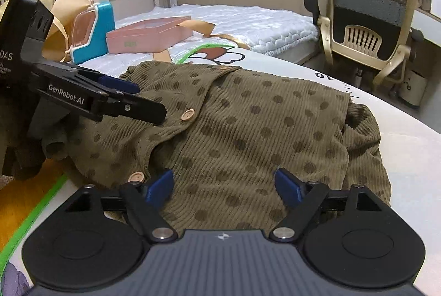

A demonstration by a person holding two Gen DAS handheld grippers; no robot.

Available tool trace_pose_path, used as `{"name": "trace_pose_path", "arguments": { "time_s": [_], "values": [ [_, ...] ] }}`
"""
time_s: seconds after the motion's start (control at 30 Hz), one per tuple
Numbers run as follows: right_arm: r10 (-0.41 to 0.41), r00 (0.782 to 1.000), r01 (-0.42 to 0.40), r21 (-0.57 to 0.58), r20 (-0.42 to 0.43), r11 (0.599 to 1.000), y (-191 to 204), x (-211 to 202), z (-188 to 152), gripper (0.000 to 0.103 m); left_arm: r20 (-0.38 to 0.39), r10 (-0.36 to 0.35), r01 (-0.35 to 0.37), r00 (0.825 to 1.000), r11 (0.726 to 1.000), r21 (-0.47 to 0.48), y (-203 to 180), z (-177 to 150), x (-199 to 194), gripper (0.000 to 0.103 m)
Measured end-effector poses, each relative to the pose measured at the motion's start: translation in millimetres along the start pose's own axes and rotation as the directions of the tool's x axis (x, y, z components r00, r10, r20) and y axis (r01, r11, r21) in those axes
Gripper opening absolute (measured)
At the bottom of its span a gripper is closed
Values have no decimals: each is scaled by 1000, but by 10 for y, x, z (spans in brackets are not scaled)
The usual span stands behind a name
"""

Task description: Fold clothes

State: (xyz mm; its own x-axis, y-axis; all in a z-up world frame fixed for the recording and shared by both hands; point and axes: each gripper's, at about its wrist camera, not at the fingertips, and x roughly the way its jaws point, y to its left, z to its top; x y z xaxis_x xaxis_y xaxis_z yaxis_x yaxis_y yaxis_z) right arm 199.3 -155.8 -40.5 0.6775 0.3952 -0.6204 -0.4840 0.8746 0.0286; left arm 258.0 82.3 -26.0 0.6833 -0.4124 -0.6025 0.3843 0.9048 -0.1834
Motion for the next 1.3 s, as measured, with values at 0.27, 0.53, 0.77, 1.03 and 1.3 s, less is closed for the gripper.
{"name": "trace_pose_path", "arguments": {
  "time_s": [0.27,0.53,0.77,1.03,1.3],
  "values": [
    [9,1000,-9,10,-9,1000,-11,24,11,88,4,-6,6,1000,1000,-8,6,-25,-58,103],
    [43,998,-41,48,-35,998,-38,29,20,103,-19,-34,34,999,999,11,10,-74,-197,103],
    [70,998,-69,79,-2,994,-210,-191,253,103,28,-135,135,990,991,24,30,-66,-485,103],
    [-419,905,419,-13,-79,908,-727,481,572,103,-40,-111,110,993,994,-12,-115,-117,-145,103],
    [-273,959,275,-14,77,961,-387,36,674,103,50,-63,68,997,993,-95,325,-281,-825,103]
  ]
}}
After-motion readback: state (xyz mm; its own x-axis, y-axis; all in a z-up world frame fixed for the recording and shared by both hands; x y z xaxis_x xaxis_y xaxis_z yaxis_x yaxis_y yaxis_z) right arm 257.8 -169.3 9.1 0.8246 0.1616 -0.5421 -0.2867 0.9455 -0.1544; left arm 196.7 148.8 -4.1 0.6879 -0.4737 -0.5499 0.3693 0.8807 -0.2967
